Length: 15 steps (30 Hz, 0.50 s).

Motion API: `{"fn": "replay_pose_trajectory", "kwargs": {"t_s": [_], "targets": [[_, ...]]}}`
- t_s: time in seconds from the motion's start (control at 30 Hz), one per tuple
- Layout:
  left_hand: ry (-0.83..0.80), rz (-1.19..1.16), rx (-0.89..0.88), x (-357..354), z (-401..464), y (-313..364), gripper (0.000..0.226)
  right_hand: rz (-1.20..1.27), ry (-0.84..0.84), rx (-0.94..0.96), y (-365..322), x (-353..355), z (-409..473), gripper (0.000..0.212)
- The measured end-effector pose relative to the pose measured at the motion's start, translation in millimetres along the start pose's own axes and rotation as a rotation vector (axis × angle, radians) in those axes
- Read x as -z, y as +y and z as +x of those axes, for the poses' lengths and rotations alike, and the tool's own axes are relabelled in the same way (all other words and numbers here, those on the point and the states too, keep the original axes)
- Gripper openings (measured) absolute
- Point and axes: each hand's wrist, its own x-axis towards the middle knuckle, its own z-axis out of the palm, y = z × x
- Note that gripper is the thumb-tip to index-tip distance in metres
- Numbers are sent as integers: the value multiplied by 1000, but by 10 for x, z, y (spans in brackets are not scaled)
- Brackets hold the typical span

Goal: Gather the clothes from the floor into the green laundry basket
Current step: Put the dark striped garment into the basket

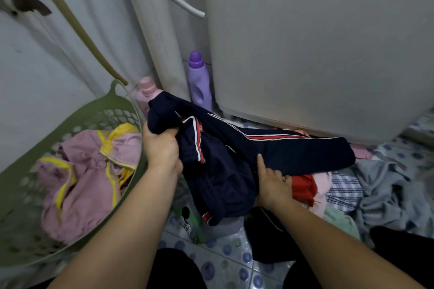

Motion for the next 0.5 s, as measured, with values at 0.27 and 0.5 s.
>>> {"fn": "replay_pose_trajectory", "kwargs": {"t_s": [0.27, 0.5], "targets": [[-11, 31, 24, 90, 52, 36, 46, -155, 347, -103, -55, -221, 317, 48], [8, 43, 60, 259, 112, 43, 48, -186, 240, -57, 44, -23, 462, 29]]}}
